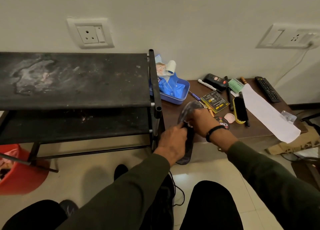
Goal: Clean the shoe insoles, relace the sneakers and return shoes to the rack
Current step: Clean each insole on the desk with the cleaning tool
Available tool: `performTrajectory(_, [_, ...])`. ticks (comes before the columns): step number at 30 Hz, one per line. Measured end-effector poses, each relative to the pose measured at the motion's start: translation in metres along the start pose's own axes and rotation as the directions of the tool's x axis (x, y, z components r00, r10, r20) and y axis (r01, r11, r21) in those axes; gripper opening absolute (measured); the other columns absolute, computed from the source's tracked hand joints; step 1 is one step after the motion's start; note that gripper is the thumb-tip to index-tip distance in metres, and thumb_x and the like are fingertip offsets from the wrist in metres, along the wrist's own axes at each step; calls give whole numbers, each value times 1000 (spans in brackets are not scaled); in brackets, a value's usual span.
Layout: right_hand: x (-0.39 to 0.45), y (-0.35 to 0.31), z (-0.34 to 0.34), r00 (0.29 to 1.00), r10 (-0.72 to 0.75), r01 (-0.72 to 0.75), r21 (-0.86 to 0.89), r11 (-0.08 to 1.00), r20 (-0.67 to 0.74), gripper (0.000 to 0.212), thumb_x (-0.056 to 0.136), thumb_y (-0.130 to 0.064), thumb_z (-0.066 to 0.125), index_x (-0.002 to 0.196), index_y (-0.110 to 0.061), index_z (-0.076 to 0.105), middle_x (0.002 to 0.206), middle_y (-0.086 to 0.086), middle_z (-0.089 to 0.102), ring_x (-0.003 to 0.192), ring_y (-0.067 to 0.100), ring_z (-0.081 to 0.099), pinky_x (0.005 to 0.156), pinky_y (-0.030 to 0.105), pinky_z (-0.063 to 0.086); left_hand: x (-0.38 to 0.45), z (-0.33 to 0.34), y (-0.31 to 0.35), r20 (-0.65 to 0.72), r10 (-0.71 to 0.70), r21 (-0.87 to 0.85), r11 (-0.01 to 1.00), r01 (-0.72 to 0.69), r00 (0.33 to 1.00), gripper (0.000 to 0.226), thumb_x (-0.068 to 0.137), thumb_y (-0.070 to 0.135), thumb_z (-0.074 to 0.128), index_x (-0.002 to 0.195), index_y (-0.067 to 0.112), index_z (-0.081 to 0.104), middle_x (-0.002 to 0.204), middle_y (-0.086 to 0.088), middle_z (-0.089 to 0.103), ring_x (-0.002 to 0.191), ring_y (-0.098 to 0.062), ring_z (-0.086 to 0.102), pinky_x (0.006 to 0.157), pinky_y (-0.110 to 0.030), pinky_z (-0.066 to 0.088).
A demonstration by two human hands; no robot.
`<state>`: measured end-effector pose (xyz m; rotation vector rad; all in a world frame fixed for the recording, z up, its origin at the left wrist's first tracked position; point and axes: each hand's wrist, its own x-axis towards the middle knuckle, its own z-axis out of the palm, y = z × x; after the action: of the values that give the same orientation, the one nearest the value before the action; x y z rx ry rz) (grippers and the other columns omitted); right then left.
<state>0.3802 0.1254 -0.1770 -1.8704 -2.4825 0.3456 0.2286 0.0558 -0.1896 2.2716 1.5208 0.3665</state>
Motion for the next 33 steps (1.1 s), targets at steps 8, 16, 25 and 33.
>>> performTrajectory(8, [-17,-3,-14,999,4,5,198,980,-42,22,85,-10,76,106,-17,78,112,3,73,97,16,64,83,23,42,-13,3,-28,-106,-11,-11,1000,10,994,13,98,19,61,100,19,74,99,0,68,97,-18,52,76,-32,54])
performTrajectory(16, [-13,-9,5,988,-50,73,156,985,-148,11,88,-10,72,95,-15,78,105,7,70,95,22,66,80,23,44,-9,-7,-21,-35,-55,84,995,58,998,14,98,30,63,109,25,69,109,-5,62,108,-23,52,81,-41,56])
performTrajectory(25, [-17,-28,7,992,-26,43,136,990,-124,8,87,-8,73,92,-11,77,100,2,66,90,15,59,83,27,50,-19,-11,-14,-55,-91,115,989,97,994,12,96,24,64,107,24,69,106,-7,63,114,-26,49,78,-43,54])
performTrajectory(33, [31,-2,11,984,40,-27,77,997,-173,8,89,-18,68,92,-14,74,100,8,69,92,26,64,83,43,56,-18,-11,-17,-10,-97,74,992,98,995,18,99,28,60,115,22,67,109,-9,63,114,-27,49,83,-44,54])
